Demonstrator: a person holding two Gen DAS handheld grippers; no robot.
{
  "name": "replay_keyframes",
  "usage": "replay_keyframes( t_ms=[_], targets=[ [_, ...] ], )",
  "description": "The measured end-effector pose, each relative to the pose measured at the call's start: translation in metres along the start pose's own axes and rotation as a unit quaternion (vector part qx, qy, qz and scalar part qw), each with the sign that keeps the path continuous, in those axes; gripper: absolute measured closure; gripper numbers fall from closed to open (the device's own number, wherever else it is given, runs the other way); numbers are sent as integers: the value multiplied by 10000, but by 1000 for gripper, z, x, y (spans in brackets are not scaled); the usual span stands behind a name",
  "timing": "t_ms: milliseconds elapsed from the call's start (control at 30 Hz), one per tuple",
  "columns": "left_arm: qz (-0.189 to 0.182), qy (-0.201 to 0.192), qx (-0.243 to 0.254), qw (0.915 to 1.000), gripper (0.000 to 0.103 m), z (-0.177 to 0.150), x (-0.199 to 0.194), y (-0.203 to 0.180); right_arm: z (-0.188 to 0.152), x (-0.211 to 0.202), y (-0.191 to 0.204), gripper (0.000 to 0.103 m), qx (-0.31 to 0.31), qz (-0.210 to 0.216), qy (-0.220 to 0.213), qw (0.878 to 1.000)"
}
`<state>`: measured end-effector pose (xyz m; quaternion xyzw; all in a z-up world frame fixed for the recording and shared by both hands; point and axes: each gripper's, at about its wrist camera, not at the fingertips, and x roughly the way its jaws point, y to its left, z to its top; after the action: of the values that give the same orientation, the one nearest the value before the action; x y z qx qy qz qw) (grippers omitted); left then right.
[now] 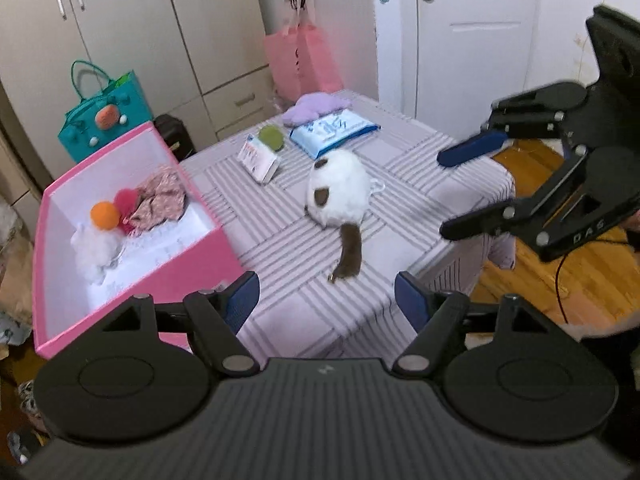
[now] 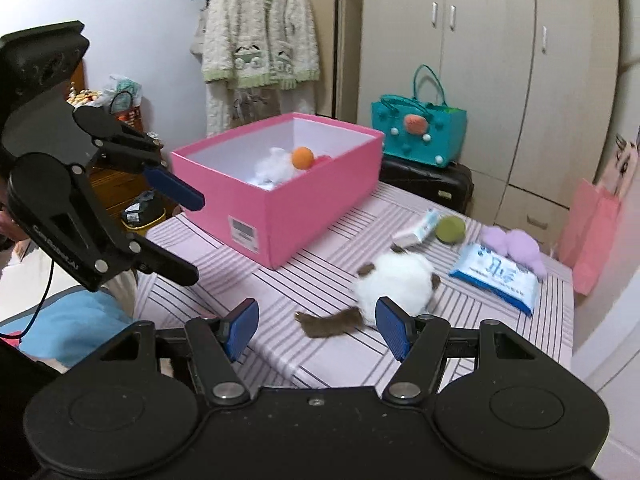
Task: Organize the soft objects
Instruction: 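Move both tools back toward the white plush toy on the table, then grasp the white plush toy's body with the left tool while the right tool pinches it too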
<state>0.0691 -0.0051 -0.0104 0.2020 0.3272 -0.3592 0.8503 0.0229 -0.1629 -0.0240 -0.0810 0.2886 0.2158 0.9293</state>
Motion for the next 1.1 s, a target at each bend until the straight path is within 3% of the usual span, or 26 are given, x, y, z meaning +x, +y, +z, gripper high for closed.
replay_keyframes(
  t_ms=[200,467,633,967,1100],
  targets=[
    [-224,-397,-223,9987,29,8,26,2,-17,23,-25,33,134,-34,-60,9999],
    [-629,-624,-570,9944,29,24,68,6,-33,62,-51,33,271,-112,-23,9996],
    [-595,-693,-702,9933,29,34,97,8,-34,85,-57,33,139,-93,-18,9999],
    [-146,-839,-839,9928,29,41,138,17,-29,114,-70,33,81,-60,7,9999],
    [-262,-792,-969,9918,29,41,149,20,-29,120,-72,31,109,66,39,9999]
  ],
)
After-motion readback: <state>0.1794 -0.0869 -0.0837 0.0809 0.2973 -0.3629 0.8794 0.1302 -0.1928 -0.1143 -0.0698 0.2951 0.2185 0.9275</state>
